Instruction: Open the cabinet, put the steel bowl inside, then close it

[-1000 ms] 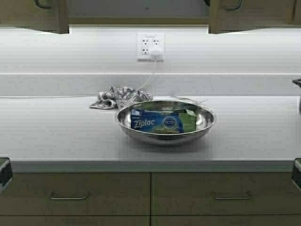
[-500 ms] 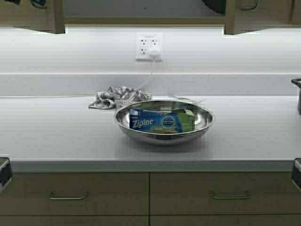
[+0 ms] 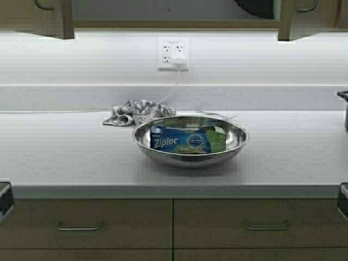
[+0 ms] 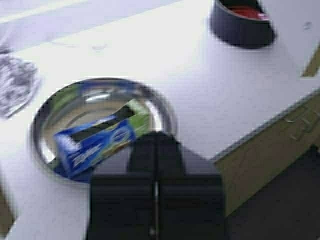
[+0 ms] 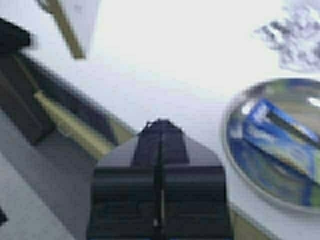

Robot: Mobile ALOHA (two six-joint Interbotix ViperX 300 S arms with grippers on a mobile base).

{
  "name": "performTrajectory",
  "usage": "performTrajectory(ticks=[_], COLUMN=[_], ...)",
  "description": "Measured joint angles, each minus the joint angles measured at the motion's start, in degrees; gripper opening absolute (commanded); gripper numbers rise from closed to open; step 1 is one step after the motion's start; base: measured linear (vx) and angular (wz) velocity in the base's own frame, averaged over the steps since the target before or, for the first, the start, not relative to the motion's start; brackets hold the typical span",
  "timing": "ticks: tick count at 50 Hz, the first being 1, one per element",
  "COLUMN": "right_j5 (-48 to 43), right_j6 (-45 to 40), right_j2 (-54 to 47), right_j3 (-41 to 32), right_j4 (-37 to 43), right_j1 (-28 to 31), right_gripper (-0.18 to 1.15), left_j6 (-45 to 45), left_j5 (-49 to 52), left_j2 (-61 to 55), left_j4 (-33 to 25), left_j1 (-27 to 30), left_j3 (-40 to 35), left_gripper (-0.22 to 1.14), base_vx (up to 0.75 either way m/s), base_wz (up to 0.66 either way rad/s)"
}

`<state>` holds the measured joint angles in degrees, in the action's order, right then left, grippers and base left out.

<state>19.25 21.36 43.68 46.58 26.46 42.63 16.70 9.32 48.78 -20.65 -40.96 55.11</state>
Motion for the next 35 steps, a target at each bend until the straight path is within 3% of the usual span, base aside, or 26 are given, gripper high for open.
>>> performTrajectory(ticks=[5,16,26,35], right_j5=[-3.2,-12.0,-14.1,-12.0], right_j6=[-0.2,-0.4,-0.9,-1.0], right_j2=[-5.5,-14.8,-20.3,-17.5], right_j3=[-1.6,-3.3,-4.6,-2.3], right_j4=[-1.4,-3.5,-3.6,-3.8], right_j1=[2.1,0.6,-6.2,-12.7], right_gripper=[0.07,0.07,0.07,0.07], left_j6=[0.0,-0.2,-0.7,-0.7], left_j5=[-6.2,-18.2,-22.7,-23.0], left_j2=[-9.2,-25.8,-37.0,-37.8], left_j4=[0.4,0.8,0.8,0.7], left_j1=[-3.6,-3.4,3.8,10.1], left_j3=[-3.9,-12.1,-17.4,-16.4], left_gripper=[0.04,0.04,0.04,0.04], base_vx=[0.00,0.00,0.00,0.00], base_wz=[0.00,0.00,0.00,0.00])
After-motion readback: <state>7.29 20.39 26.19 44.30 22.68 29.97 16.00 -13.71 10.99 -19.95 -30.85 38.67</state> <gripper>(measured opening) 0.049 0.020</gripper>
